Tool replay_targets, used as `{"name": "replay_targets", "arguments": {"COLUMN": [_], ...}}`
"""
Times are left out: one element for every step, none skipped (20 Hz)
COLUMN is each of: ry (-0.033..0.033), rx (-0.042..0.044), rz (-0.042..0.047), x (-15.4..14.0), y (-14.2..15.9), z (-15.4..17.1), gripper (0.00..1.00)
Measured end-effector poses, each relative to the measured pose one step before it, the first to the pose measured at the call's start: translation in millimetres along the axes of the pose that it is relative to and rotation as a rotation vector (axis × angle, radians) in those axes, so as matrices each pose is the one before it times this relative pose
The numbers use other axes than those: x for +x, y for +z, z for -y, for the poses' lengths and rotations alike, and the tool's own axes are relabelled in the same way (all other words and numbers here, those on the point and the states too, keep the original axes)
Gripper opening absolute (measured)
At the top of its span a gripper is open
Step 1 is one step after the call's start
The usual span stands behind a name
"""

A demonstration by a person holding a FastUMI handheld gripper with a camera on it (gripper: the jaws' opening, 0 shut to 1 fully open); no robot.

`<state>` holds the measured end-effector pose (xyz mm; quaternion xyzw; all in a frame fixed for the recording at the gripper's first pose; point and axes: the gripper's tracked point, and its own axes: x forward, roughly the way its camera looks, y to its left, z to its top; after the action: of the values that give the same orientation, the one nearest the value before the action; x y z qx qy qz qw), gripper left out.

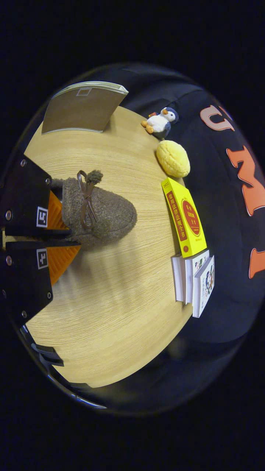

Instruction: Open the storage box then place both shoes into the box .Put the left shoe in first, then the right shoe, with the right side of both shoes facing outward in a uniform manner.

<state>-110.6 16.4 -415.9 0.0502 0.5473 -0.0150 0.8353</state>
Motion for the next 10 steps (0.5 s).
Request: {"name": "replay_targets", "arguments": {"ry": [0.00682, 0.00061, -0.00312, -0.00220, 0.00360, 0.00996, 0.01557, 0.01735, 0.01511, 0.01137], "rx": [0.00680, 0.00432, -0.00288, -0.00806, -0.00885, -0.00517, -0.00441, -0.00734, -0.00873, -0.01117], "rz": [0.00190, -0.00022, 0.00103, 0.00356, 0.00086, -0.00046, -0.00140, -0.00237, 0.00059, 0.00246], "x": [-7.71, -6.41, -7.80, -6.78, -7.14, -6.69, -6.82, -6.61, -5.98, -5.07], "y": [2.88, 2.34, 2.00, 2.71, 1.51, 1.98, 1.84, 1.93, 2.27, 2.83], "z": [-7.65, -7.99, -6.54, -8.55, -8.98, -11.21, -12.25, -13.40, -14.05, -12.46], "gripper": [0.07, 0.07, 0.07, 0.07, 0.07, 0.07, 0.07, 0.07, 0.07, 0.07]}}
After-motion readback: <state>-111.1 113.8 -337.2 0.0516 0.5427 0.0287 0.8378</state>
